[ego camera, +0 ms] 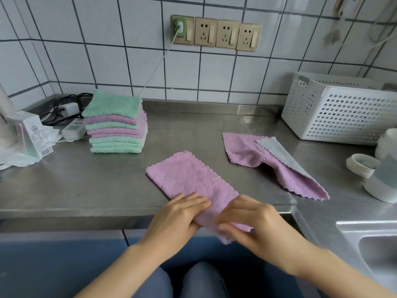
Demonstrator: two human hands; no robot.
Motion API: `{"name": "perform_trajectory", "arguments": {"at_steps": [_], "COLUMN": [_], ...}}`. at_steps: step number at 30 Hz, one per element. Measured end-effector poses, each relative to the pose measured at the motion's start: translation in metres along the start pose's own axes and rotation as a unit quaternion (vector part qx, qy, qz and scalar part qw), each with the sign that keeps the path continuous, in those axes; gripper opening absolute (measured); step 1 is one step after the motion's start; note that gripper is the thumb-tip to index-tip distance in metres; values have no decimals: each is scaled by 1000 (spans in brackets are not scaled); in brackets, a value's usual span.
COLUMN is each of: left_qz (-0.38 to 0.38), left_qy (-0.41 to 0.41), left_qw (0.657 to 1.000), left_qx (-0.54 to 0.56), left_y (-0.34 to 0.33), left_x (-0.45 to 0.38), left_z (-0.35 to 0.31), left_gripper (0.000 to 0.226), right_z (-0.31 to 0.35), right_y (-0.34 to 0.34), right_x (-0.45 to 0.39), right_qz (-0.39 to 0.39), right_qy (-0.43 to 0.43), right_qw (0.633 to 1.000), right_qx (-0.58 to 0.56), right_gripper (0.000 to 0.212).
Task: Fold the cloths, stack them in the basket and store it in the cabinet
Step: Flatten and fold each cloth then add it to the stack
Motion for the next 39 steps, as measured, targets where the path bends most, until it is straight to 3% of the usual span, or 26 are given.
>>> {"name": "perform_trajectory", "arguments": {"at_steps": [4,11,17,22,26,29,31,33,35,39], "left_qz": [21,37,51,2,-65,-71,-59,-34,-28,-45], "left_qy": [16,79,71,85,161,233,326,393,408,410], "left_qw": [996,981,981,983,965,931,901,878,876,889], "left_qx": [80,171,174,162,198,272,282,271,254,200], "left_y": [21,40,46,61,80,84,77,64,57,56], "left_x": [10,31,37,50,51,28,17,13,9,4], "left_z": [29,66,68,74,84,94,116,133,140,147], "left_gripper": [60,82,61,75,55,35,16,25,29,31], "right_z": [-56,-66,-44,-48,-52,-73,-96,-119,-132,-136], "right_y": [13,-50,-70,-65,-52,-46,-50,-69,-80,-78], "right_x": [6,-1,-19,-16,-25,-53,-71,-75,-78,-88], "right_qz": [-56,65,57,43,35,10,-15,-3,13,39], "right_qy": [-71,0,117,120,16,-125,-253,-393,-457,-451], "right_qw": [995,993,989,991,998,978,935,866,850,890], "right_qx": [46,95,76,46,-54,-165,-249,-309,-262,-46], "right_gripper": [27,63,46,36,26,20,20,27,35,33]}}
Point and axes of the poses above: each hand's wrist, its own x-axis away from the middle knuckle, its own y-axis out of the back of the hand, z = x × y, the point moved 9 cm from there along -x, towards the middle knuckle, and after that the axes turned 1 degree about x, right-handed, at the moved point
